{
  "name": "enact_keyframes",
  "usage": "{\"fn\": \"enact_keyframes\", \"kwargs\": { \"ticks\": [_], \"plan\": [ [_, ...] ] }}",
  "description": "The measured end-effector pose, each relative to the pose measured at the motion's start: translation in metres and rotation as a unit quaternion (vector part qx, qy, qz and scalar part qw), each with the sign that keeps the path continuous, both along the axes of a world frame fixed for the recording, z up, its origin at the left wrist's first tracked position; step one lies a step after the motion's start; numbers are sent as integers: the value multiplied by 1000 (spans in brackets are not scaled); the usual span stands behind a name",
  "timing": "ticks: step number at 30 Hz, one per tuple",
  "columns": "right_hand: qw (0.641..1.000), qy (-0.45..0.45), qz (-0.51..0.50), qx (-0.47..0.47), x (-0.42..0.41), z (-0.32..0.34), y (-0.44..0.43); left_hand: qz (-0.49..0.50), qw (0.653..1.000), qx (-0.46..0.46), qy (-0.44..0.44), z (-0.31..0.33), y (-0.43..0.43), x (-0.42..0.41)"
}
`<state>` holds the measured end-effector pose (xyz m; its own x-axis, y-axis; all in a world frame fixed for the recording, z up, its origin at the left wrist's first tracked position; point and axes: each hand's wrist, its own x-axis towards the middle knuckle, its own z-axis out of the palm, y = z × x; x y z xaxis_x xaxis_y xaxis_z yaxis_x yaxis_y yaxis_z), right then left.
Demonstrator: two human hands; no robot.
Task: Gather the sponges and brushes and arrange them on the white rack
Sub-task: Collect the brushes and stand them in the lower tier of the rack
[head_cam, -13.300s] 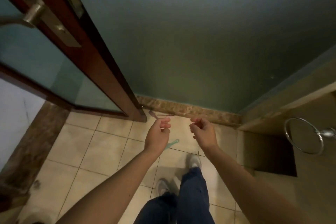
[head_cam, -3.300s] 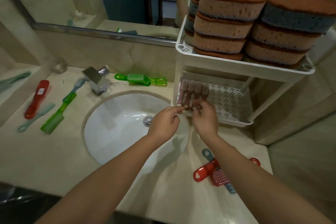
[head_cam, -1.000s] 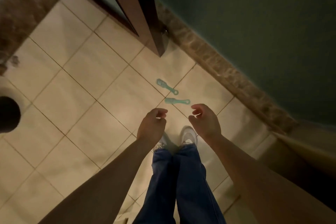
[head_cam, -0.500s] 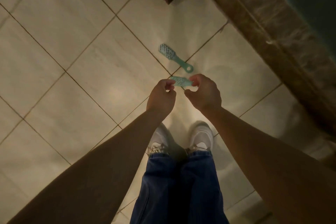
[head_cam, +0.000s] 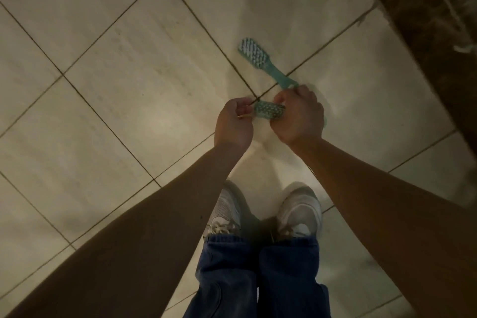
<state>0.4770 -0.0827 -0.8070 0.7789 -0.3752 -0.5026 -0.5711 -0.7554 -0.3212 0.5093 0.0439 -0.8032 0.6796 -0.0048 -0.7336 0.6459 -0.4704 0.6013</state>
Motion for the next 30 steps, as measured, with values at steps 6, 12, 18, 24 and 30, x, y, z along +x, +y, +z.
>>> {"fn": "enact_keyframes", "kwargs": {
  "ticks": [6, 12, 18, 24, 30],
  "plan": [
    [999, -9, 40, -36, 5, 6, 2, 22, 1000, -14, -5, 4, 0, 0],
    [963, -10, -183, 200, 12, 21, 5, 23, 1000, 10, -9, 21, -3, 6],
    [886, -52, -268, 376, 48, 35, 7, 70, 997, -12, 9, 35, -12, 36],
    [958, -94, -190, 194, 94, 22, 7, 132, 991, -5, 2, 30, -12, 73],
    [995, -48, -91, 14, 112, -9, 7, 161, 987, -24, -9, 13, -4, 84]
  ]
}}
